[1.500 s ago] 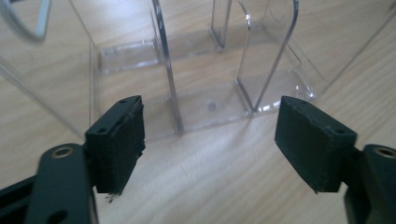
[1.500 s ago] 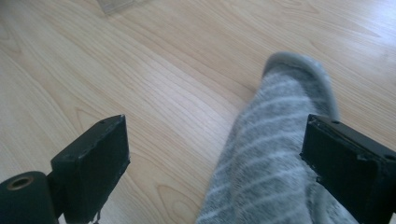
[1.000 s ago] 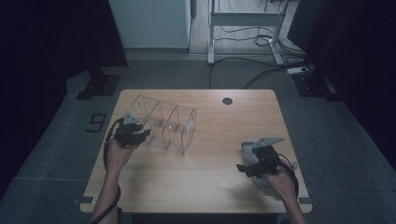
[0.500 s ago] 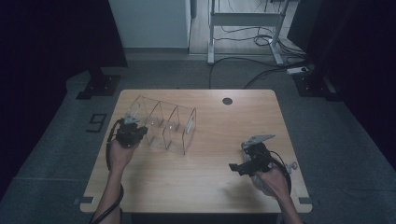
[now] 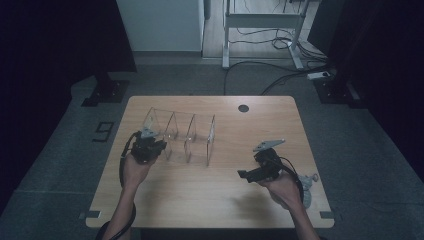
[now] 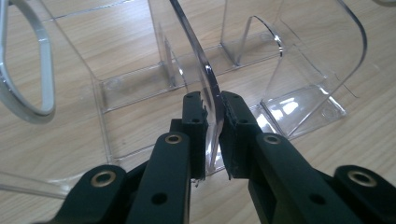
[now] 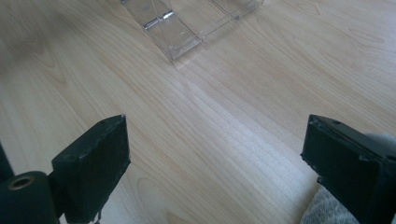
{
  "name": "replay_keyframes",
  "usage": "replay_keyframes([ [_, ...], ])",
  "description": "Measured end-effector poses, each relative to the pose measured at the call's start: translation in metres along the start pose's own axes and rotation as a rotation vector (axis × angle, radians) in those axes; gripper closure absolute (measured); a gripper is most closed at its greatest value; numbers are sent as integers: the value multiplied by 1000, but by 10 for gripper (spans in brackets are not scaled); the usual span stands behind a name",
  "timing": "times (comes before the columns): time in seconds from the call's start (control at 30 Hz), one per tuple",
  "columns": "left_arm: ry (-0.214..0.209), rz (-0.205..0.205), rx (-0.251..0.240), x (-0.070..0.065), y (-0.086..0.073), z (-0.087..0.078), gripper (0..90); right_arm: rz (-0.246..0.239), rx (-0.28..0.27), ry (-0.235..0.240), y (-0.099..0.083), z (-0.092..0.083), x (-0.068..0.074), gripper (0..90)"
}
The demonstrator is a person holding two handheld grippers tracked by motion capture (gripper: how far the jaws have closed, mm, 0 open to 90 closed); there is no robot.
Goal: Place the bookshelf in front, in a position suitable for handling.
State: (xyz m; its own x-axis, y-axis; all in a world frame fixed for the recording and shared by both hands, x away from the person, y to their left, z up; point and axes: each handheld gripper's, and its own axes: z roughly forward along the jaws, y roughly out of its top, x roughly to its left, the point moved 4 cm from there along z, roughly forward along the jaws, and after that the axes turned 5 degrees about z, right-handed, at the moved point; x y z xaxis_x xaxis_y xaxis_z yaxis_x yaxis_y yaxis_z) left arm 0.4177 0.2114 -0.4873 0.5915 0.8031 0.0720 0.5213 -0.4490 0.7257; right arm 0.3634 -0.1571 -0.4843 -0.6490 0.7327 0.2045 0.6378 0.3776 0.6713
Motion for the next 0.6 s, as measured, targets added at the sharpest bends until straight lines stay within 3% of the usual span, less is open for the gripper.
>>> replay_keyframes([
  [0.13,-9,-4,0,-7,0,-1,801,6,-2,-12,6,6,2,124],
  [0.4,-42,16,-3,-23,-1,-3,766,-9,5,-29,17,15,9,147],
  [0.5,-69,37,-30,-28,-2,-9,628,-9,-1,-37,25,22,12,181],
  [0.6,-64,68,-46,-31,-3,-15,491,-6,-4,-39,32,27,15,188],
])
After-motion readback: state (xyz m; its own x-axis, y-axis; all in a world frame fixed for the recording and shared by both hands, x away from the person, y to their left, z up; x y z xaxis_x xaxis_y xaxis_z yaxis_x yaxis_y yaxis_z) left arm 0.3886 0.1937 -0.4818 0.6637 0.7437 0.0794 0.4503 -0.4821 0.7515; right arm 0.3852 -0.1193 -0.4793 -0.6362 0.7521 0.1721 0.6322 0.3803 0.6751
